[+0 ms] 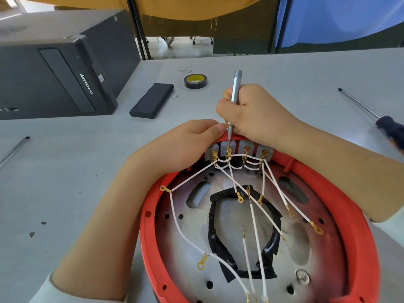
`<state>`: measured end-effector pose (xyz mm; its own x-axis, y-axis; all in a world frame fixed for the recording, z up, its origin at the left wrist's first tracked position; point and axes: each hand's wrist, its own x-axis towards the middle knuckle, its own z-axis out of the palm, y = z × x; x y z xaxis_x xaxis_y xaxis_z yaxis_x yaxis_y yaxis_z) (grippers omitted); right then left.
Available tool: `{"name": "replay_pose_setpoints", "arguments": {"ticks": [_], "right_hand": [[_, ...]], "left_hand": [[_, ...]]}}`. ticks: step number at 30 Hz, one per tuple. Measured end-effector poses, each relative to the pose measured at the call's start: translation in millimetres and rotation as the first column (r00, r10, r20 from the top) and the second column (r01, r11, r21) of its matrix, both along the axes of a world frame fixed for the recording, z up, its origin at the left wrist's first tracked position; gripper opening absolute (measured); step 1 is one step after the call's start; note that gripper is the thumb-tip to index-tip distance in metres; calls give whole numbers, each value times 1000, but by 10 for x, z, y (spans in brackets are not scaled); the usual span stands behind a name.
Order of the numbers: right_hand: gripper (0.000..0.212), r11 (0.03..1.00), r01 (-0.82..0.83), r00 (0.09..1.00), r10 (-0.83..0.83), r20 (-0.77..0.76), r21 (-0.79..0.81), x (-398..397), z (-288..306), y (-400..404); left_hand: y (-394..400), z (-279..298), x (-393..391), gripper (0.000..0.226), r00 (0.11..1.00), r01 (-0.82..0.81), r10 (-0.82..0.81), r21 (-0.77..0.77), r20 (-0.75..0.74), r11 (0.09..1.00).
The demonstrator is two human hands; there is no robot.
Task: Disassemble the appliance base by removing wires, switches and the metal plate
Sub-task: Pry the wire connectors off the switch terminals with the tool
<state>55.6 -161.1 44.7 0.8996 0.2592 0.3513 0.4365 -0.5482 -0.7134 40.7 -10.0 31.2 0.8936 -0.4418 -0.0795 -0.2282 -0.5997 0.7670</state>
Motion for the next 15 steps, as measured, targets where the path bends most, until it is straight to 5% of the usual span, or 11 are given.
{"name": "replay_pose_setpoints", "arguments": {"ticks": [8,15], "right_hand": [[39,999,-14,976,7,217,34,-155,-41,-54],[38,1000,5,996,-4,87,-12,-64,-27,-16]], "left_hand": [[22,-12,-5,44,1000,6,-6,2,9,1000],[15,-7,-3,41,1000,-5,5,13,1,1000]]}}
